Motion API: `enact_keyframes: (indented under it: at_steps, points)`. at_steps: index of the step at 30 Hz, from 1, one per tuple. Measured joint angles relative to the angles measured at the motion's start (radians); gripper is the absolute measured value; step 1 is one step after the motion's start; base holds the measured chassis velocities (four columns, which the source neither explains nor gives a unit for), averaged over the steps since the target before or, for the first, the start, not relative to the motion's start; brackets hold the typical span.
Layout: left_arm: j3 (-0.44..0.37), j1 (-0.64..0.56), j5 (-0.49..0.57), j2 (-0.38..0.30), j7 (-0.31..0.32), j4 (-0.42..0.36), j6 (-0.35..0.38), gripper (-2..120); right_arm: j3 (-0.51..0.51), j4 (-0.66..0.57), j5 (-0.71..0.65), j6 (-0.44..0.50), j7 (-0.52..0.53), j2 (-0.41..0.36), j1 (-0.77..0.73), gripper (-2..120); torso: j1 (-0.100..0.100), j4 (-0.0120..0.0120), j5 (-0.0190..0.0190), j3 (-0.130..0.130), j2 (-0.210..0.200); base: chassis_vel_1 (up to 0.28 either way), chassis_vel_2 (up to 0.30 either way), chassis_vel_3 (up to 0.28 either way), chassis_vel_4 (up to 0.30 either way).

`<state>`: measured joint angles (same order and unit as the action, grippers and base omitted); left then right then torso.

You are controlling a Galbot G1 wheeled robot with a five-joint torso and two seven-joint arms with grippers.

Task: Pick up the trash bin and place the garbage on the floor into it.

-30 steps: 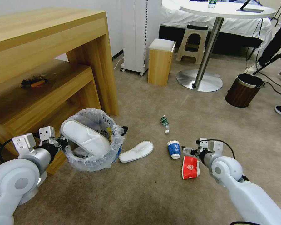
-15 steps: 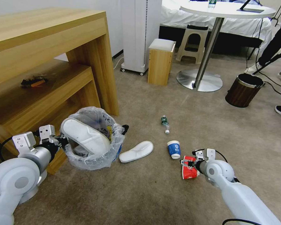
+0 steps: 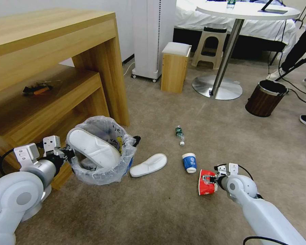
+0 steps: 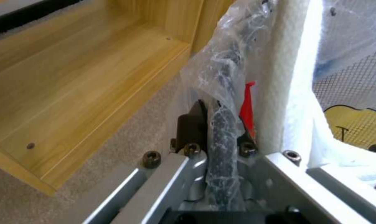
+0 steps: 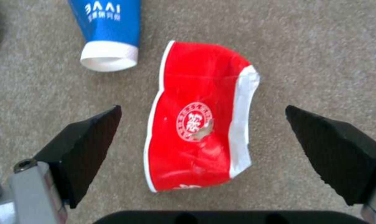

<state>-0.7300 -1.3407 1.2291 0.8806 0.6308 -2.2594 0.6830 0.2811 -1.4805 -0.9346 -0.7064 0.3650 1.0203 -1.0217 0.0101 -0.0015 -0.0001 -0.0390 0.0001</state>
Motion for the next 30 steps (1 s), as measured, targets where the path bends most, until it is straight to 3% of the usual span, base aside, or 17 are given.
enact_keyframes:
  at_steps: [30]
  points:
    - [-0.001,-0.003,0.0,-0.007,-0.006,-0.001,-0.003,0,-0.042,0.199,0.119,0.021,-0.063,0.083,0.072,100,0.0,0.0001,0.0,0.0,0.0,0.0,0.0,0.0,0.0]
